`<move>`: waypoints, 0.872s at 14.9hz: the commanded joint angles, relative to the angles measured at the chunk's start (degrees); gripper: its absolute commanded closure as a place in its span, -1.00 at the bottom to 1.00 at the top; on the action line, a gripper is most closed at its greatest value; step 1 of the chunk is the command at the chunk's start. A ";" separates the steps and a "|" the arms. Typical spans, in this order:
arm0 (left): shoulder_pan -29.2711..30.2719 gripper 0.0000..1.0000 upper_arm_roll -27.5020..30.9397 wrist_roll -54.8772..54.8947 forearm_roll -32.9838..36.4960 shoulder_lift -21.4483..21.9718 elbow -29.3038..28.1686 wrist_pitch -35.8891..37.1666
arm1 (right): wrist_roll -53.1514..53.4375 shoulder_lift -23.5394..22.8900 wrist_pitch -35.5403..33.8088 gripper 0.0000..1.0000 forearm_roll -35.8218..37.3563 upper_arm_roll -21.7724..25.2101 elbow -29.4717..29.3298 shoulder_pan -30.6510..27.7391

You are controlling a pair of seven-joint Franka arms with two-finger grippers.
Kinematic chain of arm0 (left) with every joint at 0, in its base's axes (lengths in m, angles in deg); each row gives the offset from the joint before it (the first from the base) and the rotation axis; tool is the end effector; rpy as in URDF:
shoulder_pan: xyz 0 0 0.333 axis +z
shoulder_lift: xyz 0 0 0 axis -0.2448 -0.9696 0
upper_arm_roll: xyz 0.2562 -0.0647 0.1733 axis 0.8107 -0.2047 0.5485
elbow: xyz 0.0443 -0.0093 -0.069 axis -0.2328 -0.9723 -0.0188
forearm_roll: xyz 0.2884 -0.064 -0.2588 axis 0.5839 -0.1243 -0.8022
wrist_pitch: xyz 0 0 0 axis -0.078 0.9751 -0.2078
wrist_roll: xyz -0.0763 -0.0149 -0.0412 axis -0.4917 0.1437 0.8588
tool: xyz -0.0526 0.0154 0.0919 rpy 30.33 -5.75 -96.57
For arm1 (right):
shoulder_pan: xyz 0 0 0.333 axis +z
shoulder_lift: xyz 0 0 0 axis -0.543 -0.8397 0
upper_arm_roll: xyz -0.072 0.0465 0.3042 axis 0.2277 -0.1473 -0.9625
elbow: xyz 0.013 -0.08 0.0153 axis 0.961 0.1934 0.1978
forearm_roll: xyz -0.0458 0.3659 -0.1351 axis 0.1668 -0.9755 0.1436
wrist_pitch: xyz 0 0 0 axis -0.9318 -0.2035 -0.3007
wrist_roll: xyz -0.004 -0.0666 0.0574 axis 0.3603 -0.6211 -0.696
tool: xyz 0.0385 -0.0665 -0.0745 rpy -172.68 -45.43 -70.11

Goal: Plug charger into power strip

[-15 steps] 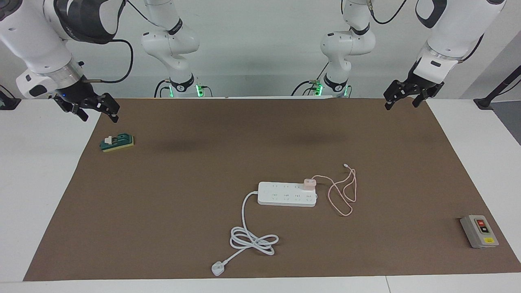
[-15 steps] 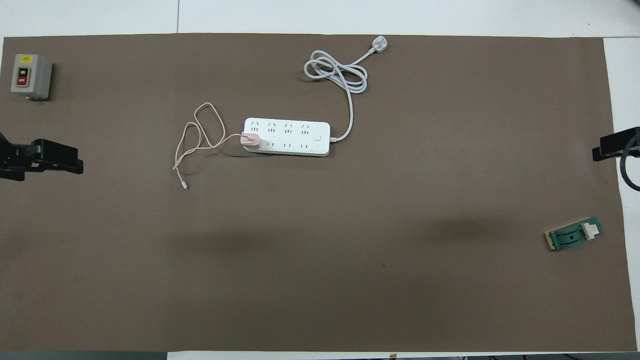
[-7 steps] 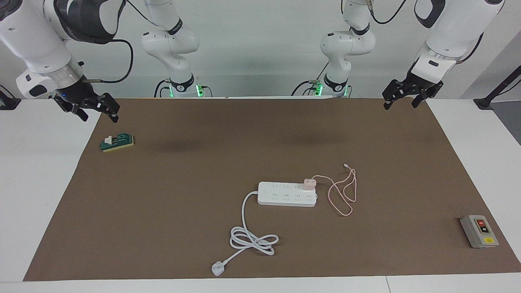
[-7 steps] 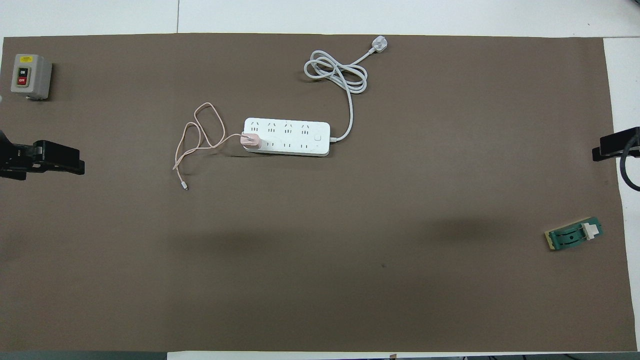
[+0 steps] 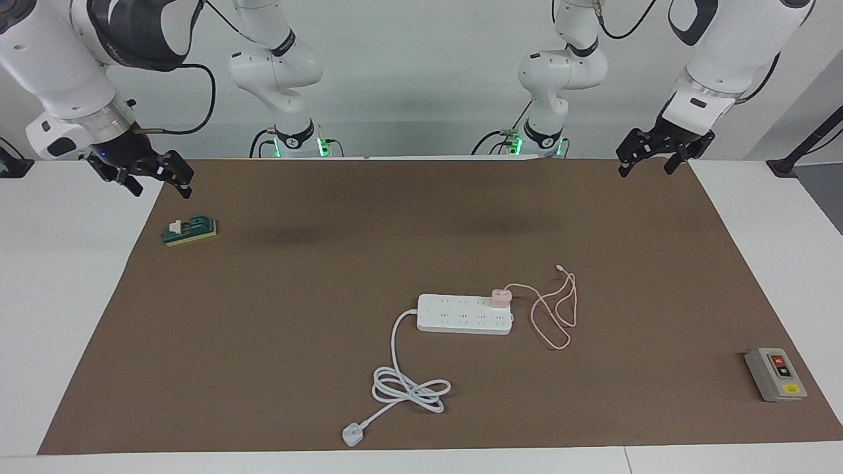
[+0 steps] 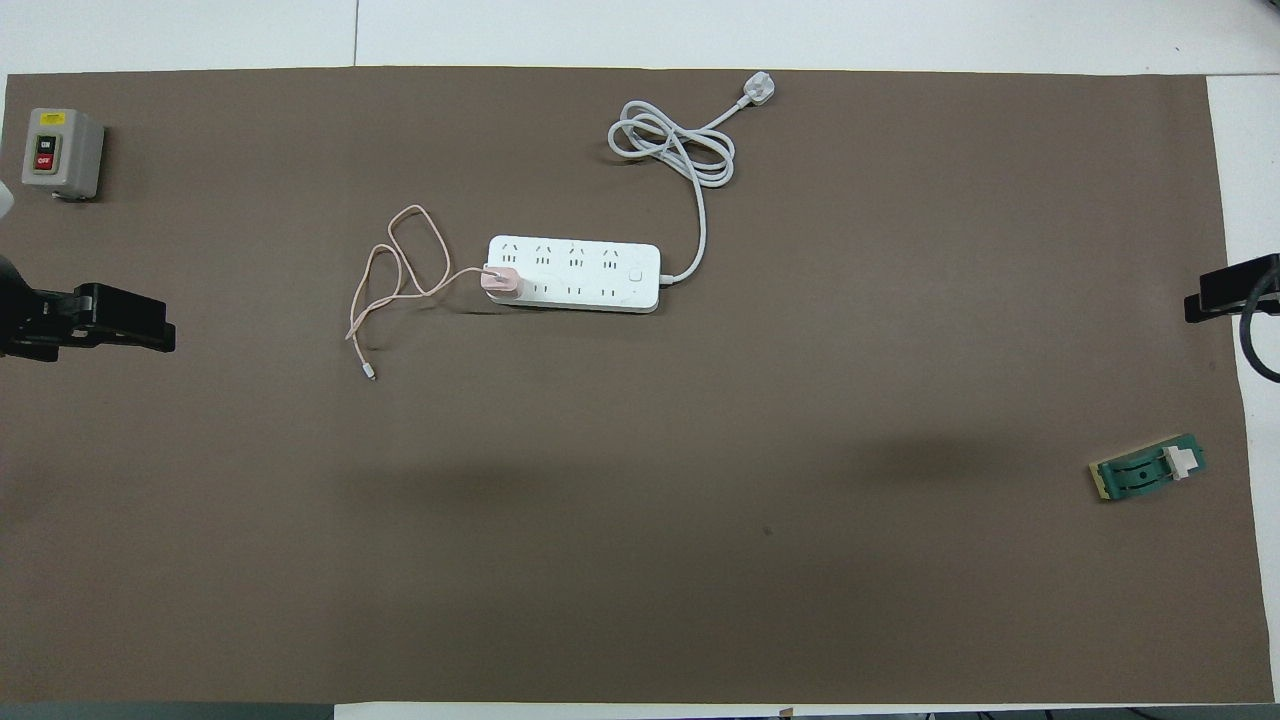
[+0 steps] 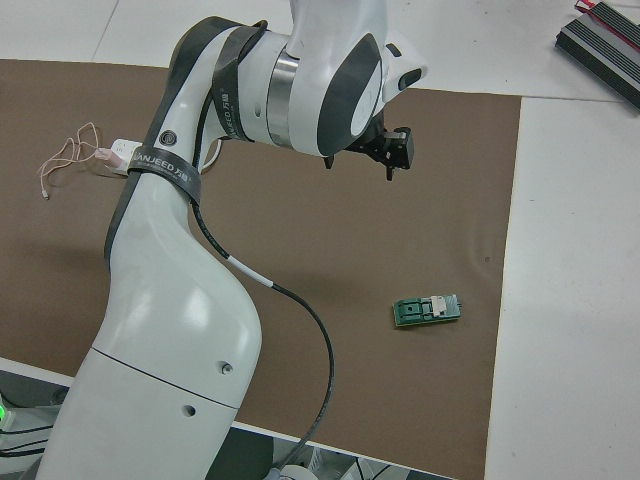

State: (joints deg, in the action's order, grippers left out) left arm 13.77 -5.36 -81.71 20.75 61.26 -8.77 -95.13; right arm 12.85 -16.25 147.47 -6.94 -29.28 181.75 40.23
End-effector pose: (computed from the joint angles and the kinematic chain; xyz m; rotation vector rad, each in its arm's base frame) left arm 0.5248 -0.0453 0.6210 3.1247 -0.0025 -0.0582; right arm 0.5489 -0.0967 0.5877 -3.1200 0.1498 0.0732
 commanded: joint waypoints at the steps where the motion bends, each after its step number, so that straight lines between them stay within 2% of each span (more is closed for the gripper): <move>1: -0.13 -1.00 0.11 0.93 -0.42 0.66 -0.31 1.12 | 0.70 0.78 -0.98 -1.00 -0.27 -0.32 0.41 -0.31; 13: -0.04 -1.00 0.20 0.93 -0.42 0.49 0.21 0.50 | 0.70 0.78 -0.98 -1.00 -0.27 -0.32 0.41 -0.31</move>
